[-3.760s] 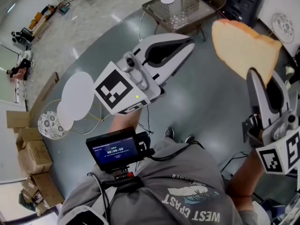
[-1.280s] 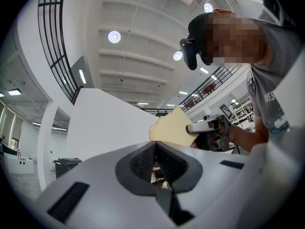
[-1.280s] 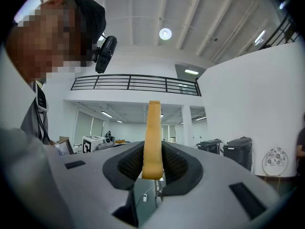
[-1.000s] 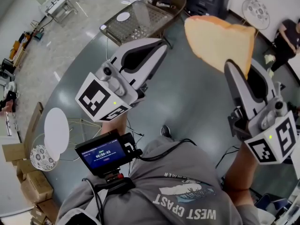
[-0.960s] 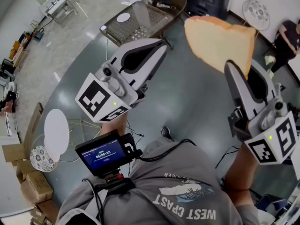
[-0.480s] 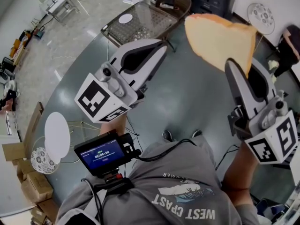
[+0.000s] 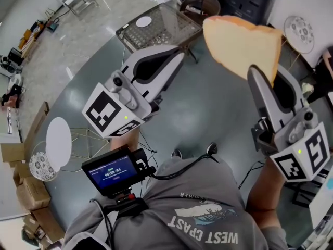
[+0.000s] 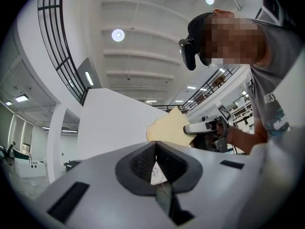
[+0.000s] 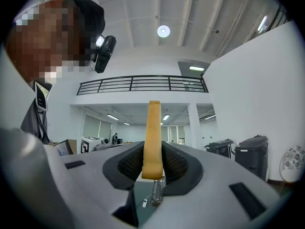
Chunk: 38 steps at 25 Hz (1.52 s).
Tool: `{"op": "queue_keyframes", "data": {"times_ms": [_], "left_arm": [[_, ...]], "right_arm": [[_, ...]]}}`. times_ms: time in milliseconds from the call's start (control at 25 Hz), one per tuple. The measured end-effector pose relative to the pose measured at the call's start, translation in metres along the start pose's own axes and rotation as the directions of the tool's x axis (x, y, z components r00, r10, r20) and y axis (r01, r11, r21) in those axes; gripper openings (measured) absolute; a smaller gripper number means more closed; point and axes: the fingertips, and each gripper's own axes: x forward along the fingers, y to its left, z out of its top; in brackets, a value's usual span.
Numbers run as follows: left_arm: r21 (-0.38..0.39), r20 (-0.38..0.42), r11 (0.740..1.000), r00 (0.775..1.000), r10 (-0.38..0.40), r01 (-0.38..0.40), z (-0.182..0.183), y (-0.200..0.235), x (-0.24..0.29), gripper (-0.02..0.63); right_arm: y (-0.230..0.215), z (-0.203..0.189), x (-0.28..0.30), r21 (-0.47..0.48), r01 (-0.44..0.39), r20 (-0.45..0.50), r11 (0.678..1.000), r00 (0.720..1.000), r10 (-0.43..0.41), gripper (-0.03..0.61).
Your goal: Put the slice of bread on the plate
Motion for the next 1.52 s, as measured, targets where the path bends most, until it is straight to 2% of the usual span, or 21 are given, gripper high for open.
{"op": "queue_keyframes", "data": {"times_ms": [200,280,520,680,800,1080,1360,1520], "left_arm": [[0.003,-0.004,1.0,1.0,0.028,-0.028,-0.027,-0.001,0.066,0.008],[0.001,-0.009,0.999,0.999,0.041,-0.041,-0.036,-0.005,0.086,0.008],[0.005,-0.024,0.997,0.997,0.073,-0.073,-0.043,-0.015,0.134,0.008],[0.019,-0.038,0.995,0.994,0.098,-0.097,-0.034,-0.027,0.14,0.008],[0.019,-0.058,0.993,0.992,0.114,-0.113,-0.043,-0.022,0.139,0.008],[0.016,-0.061,0.992,0.99,0.124,-0.124,-0.062,0.025,0.145,0.008],[0.021,-0.036,0.994,0.993,0.112,-0.111,-0.063,0.061,0.138,0.008],[0.032,-0.016,0.991,0.991,0.131,-0.131,-0.059,0.079,0.126,0.008]], "right_arm": [[-0.073,-0.004,-0.016,-0.004,-0.023,-0.002,1.0,1.0,0.023,0.089],[-0.093,-0.001,-0.022,-0.022,-0.036,-0.002,0.999,0.999,0.036,0.089],[-0.143,0.004,-0.043,0.002,-0.064,-0.006,0.998,0.998,0.064,0.089],[-0.148,0.014,-0.053,-0.003,-0.094,0.004,0.996,0.996,0.094,0.089],[-0.154,0.01,-0.044,-0.008,-0.108,0.006,0.994,0.994,0.108,0.089],[-0.18,-0.005,-0.002,0.011,-0.107,-0.003,0.994,0.994,0.107,0.089],[-0.179,-0.006,0.037,-0.005,-0.104,-0.002,0.995,0.995,0.104,0.089],[-0.174,-0.004,0.057,-0.029,-0.119,-0.001,0.992,0.993,0.119,0.089]]}}
